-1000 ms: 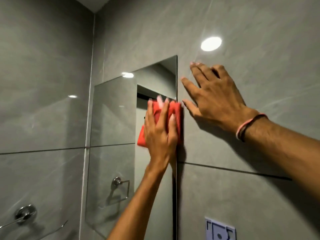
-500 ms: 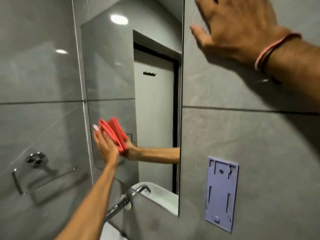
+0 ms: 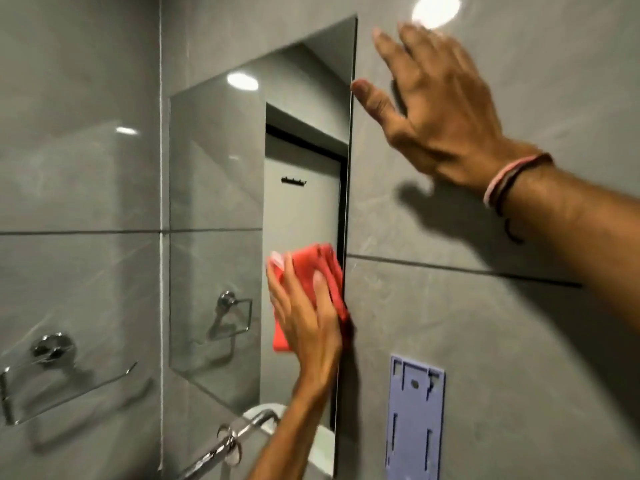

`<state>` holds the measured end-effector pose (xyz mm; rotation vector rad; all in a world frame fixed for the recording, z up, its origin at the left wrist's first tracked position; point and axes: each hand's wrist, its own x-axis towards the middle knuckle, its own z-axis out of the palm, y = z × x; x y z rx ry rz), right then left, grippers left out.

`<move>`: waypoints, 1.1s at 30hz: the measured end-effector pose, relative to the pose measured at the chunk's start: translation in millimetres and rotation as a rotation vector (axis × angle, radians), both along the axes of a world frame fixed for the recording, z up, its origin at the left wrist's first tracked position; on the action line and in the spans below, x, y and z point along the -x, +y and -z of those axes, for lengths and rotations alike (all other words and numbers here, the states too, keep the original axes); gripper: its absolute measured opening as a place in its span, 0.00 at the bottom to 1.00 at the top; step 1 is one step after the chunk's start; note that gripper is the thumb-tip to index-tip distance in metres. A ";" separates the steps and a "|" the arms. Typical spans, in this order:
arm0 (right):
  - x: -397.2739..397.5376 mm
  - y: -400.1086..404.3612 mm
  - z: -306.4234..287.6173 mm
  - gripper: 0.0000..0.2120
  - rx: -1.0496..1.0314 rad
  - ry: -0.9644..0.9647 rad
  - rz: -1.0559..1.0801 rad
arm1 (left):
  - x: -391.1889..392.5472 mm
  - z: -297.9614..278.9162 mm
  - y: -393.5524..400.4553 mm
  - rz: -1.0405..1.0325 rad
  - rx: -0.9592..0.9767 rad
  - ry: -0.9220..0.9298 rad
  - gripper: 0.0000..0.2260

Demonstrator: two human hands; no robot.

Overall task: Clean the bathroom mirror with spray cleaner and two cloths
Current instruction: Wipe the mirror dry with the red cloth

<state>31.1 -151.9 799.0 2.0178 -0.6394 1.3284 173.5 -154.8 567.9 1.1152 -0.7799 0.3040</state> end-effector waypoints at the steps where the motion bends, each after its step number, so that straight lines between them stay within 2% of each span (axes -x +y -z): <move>1: -0.2 -0.1 -2.9 0.39 -0.061 -0.026 -0.058 | -11.9 -41.5 -6.7 -0.012 0.009 -0.058 0.28; 4: -4.3 16.9 -20.0 0.38 -0.229 -0.172 -0.316 | -19.3 -172.2 -7.6 -0.011 0.062 -0.188 0.27; 7: -5.3 31.3 -42.7 0.38 -0.401 -0.403 -0.466 | -17.4 -259.5 -10.8 -0.047 0.094 -0.386 0.26; 10: 3.1 34.9 -61.1 0.40 -0.560 -0.586 -0.574 | -10.0 -279.4 -2.9 -0.013 0.130 -0.589 0.26; 12: 11.9 39.1 -64.7 0.44 -0.703 -0.606 -0.650 | -3.6 -268.8 3.0 0.080 0.186 -0.723 0.30; 14: 22.6 40.2 -59.3 0.36 -0.842 -0.503 -0.645 | 12.7 -250.1 12.8 0.209 0.242 -0.845 0.36; 16: 40.3 42.3 -37.6 0.29 -0.926 -0.416 -0.545 | 38.0 -221.4 24.9 0.339 0.248 -0.899 0.38; 18: 64.0 47.7 -2.0 0.24 -0.948 -0.409 -0.527 | 61.8 -187.3 41.6 0.410 0.214 -0.885 0.41; 20: 97.6 60.7 50.1 0.20 -0.967 -0.480 -0.598 | 79.2 -141.8 61.1 0.541 0.119 -0.849 0.47; 22: 130.3 74.7 101.9 0.20 -0.959 -0.603 -0.643 | 89.7 -96.6 81.5 0.727 0.022 -0.697 0.46; 24: 166.2 92.4 166.9 0.16 -0.992 -0.730 -0.704 | 109.4 -40.4 94.4 1.023 -0.119 -0.458 0.37; 26: 196.7 110.0 229.2 0.08 -1.048 -0.851 -0.750 | 131.2 17.9 102.2 1.236 -0.250 -0.212 0.27; 28: 218.6 125.8 290.8 0.09 -1.129 -0.984 -0.703 | 157.4 78.6 107.4 1.386 -0.388 0.037 0.25; 31: 257.3 142.4 385.8 0.15 -1.354 -1.100 -0.487 | 203.2 173.1 116.9 1.304 -0.602 0.296 0.31; 33: 281.9 151.1 452.0 0.16 -1.585 -1.160 -0.334 | 227.1 234.2 124.9 1.169 -0.717 0.290 0.32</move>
